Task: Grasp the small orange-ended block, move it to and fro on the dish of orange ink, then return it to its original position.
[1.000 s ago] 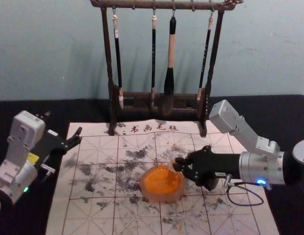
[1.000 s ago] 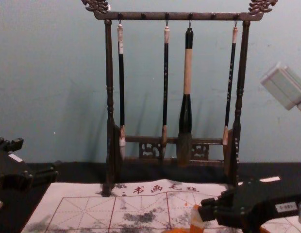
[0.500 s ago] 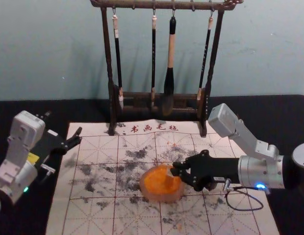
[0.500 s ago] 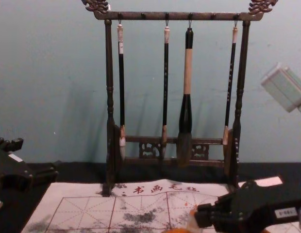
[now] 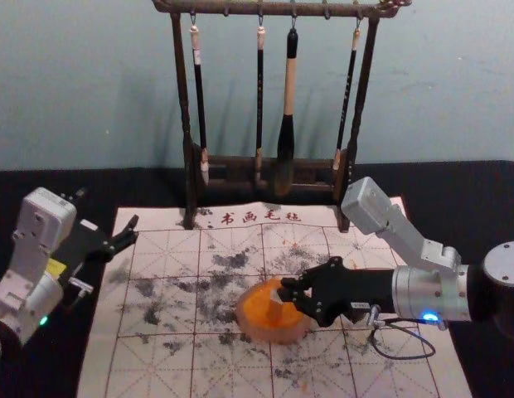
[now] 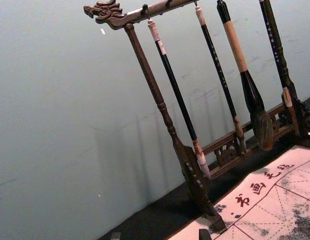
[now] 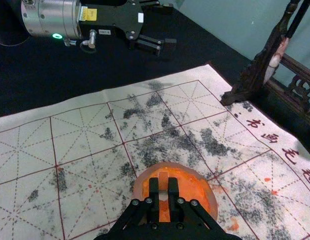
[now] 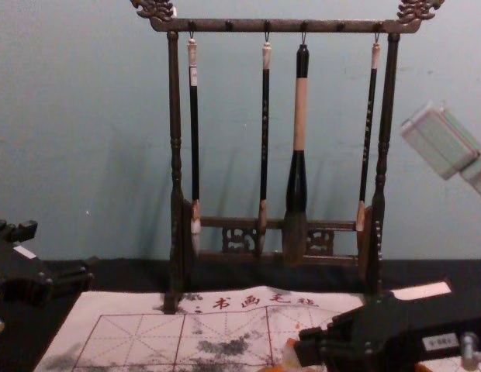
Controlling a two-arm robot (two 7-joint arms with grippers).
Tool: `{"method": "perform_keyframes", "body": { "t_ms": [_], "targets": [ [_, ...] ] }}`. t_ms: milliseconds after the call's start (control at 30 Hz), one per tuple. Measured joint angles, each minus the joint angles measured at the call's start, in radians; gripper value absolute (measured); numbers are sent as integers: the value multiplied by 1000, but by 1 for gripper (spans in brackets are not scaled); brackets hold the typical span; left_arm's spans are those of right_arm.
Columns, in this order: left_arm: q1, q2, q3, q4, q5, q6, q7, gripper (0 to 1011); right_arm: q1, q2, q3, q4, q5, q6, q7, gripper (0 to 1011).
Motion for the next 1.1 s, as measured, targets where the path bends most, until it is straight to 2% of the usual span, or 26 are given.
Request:
{"method": "perform_keyframes", "body": {
  "t_ms": [633, 1100],
  "targets": [
    [0, 0, 0, 0, 0, 0, 0, 1010, 35, -42, -23, 45, -6, -9, -2, 47],
    [0, 0, 0, 0, 0, 0, 0, 1010, 47, -47, -14, 64, -18, -13, -16, 46]
  ]
}}
